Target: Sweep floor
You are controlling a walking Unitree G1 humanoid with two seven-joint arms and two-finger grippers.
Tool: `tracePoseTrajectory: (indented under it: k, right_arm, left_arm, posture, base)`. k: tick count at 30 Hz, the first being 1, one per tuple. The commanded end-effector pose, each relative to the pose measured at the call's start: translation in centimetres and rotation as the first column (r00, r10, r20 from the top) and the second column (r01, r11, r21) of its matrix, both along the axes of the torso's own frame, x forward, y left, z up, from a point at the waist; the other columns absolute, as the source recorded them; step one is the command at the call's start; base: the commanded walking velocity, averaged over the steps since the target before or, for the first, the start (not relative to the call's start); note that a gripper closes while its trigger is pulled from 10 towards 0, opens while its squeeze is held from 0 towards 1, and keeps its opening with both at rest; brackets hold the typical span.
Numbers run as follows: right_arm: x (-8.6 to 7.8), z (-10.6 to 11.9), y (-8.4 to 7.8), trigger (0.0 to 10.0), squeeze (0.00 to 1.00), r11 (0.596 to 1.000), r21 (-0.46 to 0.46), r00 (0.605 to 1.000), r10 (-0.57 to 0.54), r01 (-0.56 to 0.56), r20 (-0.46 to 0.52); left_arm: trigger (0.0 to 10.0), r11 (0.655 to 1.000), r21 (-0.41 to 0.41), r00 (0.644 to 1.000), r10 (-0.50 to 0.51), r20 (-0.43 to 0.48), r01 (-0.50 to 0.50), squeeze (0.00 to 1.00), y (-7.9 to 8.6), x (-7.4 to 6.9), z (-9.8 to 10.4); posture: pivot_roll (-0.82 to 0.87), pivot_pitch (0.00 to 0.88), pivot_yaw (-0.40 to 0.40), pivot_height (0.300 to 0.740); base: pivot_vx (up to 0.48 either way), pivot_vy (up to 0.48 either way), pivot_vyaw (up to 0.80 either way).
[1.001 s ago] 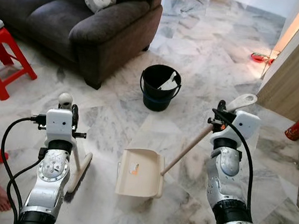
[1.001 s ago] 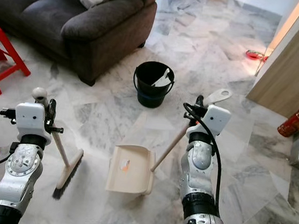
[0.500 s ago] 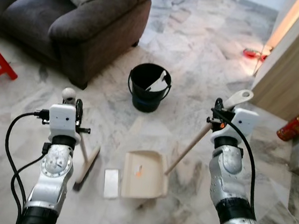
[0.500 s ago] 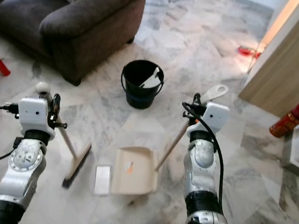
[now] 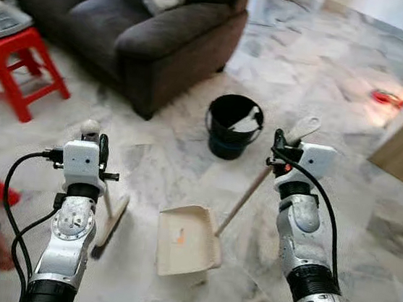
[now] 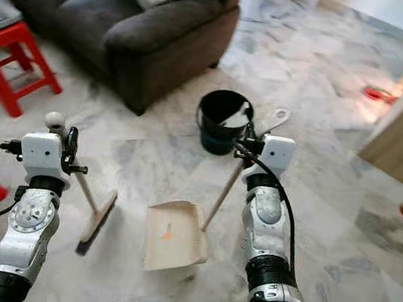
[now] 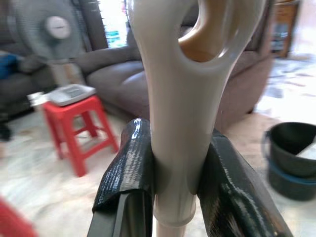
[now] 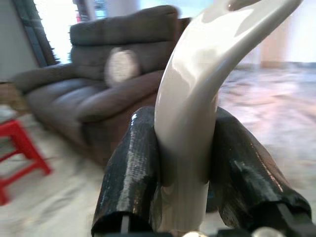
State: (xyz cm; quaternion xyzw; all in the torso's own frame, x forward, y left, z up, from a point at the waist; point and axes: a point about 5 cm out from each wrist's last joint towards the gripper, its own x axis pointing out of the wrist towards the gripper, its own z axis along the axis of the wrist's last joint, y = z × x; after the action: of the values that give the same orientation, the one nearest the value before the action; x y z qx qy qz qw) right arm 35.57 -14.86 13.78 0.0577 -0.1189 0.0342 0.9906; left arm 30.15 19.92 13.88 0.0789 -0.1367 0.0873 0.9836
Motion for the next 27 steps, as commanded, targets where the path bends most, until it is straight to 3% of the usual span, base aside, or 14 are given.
tracePoseTrajectory:
  k: [1, 13, 27]
  right_arm:
    - [0.2, 0.5, -0.5, 10.0, 0.0, 1.0, 0.02, 1.0, -0.014, 0.014, 0.015]
    - [0.4, 0.3, -1.3, 10.0, 0.0, 0.997, 0.016, 0.997, -0.082, 0.082, -0.009]
    - [-0.6, -0.8, -2.4, 10.0, 0.0, 0.992, -0.02, 0.992, -0.124, 0.124, -0.017]
  left_arm:
    - [10.0, 1.0, 0.012, 0.999, -0.004, 0.042, 0.004, 0.0, -0.1, 0.0, 0.9]
    - [10.0, 0.999, 0.017, 0.998, -0.041, 0.045, 0.04, 0.0, -0.3, 0.3, 1.0]
    - [10.0, 0.948, 0.256, 0.97, -0.22, 0.103, 0.188, 0.0, -2.0, 3.7, 3.5]
  posture:
    - [0.11, 0.129, -0.035, 0.74]
    - [0.11, 0.145, -0.041, 0.74]
    - [0.08, 0.211, -0.047, 0.74]
  base:
    - [0.0, 0.0, 0.0]
    - [0.0, 0.0, 0.0]
    - [0.0, 0.0, 0.0]
